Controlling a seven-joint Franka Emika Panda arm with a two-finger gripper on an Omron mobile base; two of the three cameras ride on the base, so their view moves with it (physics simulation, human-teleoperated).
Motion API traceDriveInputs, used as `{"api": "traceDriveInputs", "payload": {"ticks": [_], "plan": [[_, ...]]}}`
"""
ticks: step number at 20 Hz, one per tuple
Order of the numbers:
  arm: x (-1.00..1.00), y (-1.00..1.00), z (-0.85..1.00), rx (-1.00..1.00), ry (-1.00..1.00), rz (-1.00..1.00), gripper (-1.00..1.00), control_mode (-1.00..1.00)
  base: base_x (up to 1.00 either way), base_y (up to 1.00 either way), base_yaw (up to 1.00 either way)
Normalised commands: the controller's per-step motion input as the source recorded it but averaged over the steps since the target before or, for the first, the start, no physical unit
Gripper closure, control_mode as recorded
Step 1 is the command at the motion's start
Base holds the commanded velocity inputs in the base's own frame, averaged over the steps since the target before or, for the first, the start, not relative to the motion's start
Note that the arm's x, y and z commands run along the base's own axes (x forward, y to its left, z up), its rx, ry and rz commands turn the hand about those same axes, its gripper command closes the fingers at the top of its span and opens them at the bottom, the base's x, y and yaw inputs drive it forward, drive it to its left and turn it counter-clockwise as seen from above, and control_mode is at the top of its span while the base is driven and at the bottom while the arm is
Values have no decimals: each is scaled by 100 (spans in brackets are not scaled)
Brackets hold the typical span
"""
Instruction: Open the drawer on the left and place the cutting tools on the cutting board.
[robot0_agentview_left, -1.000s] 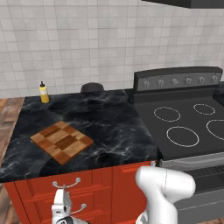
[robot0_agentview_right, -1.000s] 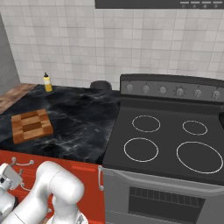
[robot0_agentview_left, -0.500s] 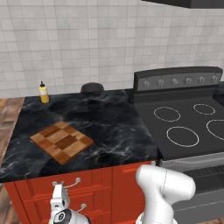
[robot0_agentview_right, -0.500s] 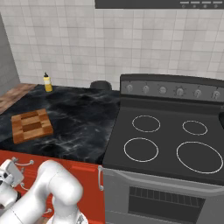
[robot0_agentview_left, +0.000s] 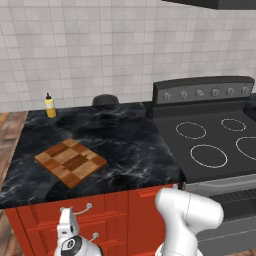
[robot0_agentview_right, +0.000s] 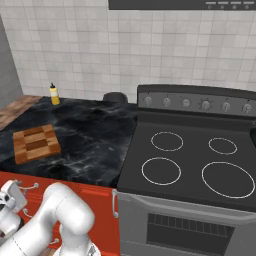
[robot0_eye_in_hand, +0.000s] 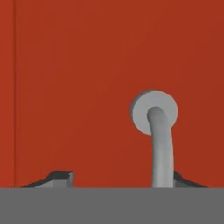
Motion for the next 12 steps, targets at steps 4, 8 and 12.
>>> {"api": "traceDriveInputs", "payload": {"ticks": [4, 8, 12], "plan": [[-15, 0, 0, 0, 0, 0, 100, -100, 0, 0, 0], [-78, -2, 0, 0, -1, 0, 100, -100, 0, 0, 0], [-100, -18, -1, 0, -7, 2, 100, -100, 0, 0, 0]]}}
